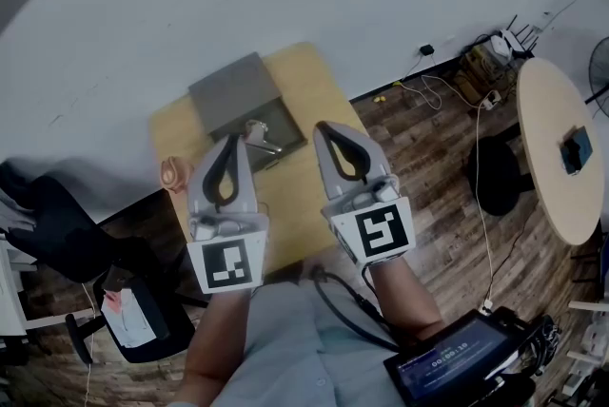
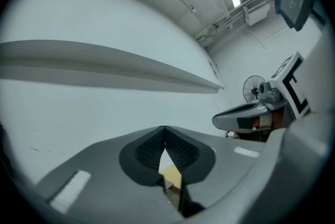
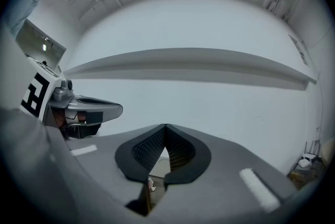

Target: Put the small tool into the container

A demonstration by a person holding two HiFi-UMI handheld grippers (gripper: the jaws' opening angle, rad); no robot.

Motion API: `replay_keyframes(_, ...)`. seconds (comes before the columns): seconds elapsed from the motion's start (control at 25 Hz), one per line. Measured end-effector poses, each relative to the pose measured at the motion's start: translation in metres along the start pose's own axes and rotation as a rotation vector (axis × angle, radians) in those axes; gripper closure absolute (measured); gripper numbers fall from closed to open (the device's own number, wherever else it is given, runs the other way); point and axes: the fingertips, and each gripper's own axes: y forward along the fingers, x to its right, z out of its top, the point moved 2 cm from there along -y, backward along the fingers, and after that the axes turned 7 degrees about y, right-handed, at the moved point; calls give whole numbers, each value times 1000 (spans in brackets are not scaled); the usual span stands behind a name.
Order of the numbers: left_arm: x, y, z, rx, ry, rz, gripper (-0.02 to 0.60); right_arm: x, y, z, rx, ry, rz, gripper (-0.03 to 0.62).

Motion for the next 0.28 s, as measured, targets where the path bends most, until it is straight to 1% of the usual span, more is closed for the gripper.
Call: replay_keyframes(0.28,-4,6,-7,-6,2,3,572,2,8,-8,-19,2,2,594)
